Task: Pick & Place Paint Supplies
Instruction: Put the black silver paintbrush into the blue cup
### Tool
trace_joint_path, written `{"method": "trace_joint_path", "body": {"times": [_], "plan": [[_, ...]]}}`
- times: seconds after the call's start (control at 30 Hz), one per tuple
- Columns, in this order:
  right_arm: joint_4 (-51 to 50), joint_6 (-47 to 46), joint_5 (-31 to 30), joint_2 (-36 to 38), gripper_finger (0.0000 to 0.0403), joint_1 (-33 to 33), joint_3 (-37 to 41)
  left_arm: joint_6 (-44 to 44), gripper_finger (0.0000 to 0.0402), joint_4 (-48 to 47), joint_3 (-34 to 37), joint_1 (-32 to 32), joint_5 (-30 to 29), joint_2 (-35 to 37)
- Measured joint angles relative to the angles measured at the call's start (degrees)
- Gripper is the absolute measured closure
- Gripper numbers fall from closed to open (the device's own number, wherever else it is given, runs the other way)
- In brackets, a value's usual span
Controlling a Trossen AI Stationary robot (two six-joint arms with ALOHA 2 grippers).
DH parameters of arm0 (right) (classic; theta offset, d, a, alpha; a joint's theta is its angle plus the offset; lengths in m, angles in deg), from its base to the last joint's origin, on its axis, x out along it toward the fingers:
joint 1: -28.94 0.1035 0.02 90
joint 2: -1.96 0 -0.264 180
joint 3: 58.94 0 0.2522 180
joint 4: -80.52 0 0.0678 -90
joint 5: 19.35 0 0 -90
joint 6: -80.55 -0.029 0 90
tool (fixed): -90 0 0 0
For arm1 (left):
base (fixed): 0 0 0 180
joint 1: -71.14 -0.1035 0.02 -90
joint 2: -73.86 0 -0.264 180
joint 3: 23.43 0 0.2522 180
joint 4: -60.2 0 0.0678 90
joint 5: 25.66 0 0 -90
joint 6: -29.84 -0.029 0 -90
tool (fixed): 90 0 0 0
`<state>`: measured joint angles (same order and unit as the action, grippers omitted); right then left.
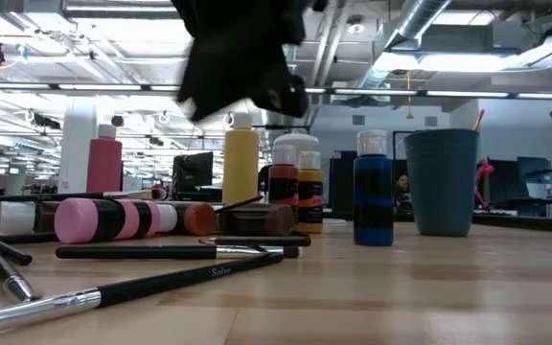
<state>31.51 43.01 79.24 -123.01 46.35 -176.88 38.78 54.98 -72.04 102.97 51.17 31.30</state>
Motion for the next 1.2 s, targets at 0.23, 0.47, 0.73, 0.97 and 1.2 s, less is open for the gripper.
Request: {"method": "trace_joint_path", "body": {"times": [0.23,0.47,0.73,0.97,1.2], "plan": [[8.9,0.0,0.6,0.0,0.0335,0.6,0.0,-0.1,0.0198,0.1,0.0,0.3,0.0,0.0],[10.1,0.5,-0.2,0.0,0.0335,1.0,0.0,-0.1,0.0198,0.0,0.0,0.3,0.0,0.0],[10.1,1.7,-2.8,0.0,0.0335,1.0,0.0,-0.1,0.0198,0.0,0.0,0.2,0.0,0.0],[10.9,1.6,-5.9,0.0,0.0335,2.4,0.0,-0.1,0.0198,0.0,0.0,0.2,0.0,0.0],[14.6,2.0,-5.9,0.1,0.0335,4.1,0.0,-0.1,0.0198,0.0,0.0,0.2,0.0,0.0]]}}
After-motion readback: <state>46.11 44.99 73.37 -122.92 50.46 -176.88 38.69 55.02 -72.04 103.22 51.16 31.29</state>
